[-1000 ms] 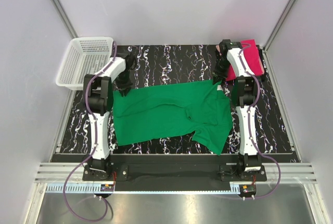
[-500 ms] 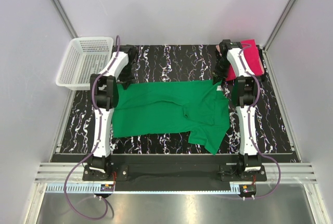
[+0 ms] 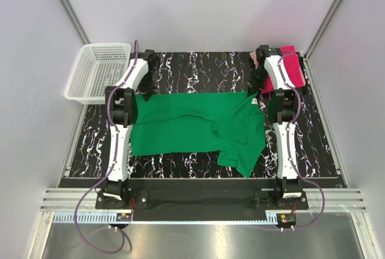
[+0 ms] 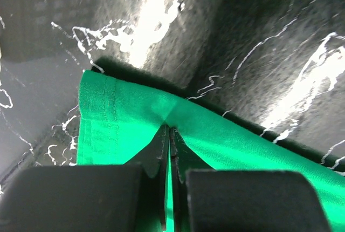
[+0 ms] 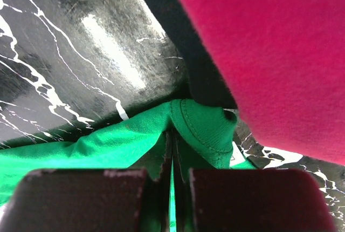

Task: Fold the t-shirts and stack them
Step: Fold the tshirt

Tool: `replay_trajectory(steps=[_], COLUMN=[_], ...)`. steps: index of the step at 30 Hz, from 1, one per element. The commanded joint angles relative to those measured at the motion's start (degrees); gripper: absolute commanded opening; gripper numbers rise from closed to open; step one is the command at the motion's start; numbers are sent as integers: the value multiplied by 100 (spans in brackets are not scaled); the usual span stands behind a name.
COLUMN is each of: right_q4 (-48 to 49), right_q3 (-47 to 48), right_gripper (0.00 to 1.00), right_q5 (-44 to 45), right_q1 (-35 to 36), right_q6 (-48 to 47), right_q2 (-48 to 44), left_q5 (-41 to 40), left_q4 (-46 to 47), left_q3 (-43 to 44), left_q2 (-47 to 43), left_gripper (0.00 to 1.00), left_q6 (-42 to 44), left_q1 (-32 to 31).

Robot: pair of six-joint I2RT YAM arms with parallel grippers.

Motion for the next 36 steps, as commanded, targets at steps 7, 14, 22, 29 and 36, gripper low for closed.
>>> replay_trajectory(steps=[7,14,22,29,36], right_q4=[283,300,309,1072,2208], right_q3=[458,599,502,-347,-729], right_gripper=[0,0,2,31,40], right_q5=[165,103,-20,-538,-969], right_q1=[-136,-180,-197,-197,-189], right_q6=[125,116,-59,-235,-34], right_q2=[312,373,312,-538,-1394], left_q5=[454,586,446,323,253], left_q4=[416,505,505,548,557], left_q3=[502,695,660,564,291], left_q2=[357,410,305,-266,-1144], left_gripper=[0,0,20,50,55], left_q6=[-27,-106,-45,17,26], left_q1=[-12,-12,5,58,216])
